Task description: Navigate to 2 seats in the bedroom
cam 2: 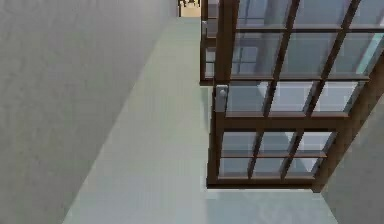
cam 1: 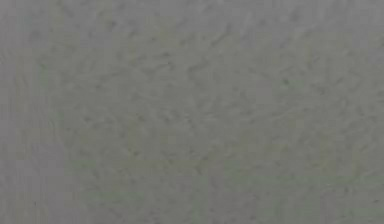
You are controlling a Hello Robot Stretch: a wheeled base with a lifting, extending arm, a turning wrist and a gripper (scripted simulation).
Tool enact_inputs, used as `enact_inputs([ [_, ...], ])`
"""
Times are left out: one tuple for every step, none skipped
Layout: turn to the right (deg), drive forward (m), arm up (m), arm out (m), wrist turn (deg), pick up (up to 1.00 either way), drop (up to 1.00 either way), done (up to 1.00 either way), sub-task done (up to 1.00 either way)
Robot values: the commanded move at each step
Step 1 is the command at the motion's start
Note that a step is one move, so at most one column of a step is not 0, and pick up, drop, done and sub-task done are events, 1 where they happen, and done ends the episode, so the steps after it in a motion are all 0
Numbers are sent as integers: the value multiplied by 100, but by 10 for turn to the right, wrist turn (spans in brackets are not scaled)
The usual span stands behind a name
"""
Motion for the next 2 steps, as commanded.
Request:
enact_inputs([
  [450,0,0,0,0,0,0,0,0],
  [300,0,0,0,0,0,0,0,0],
])
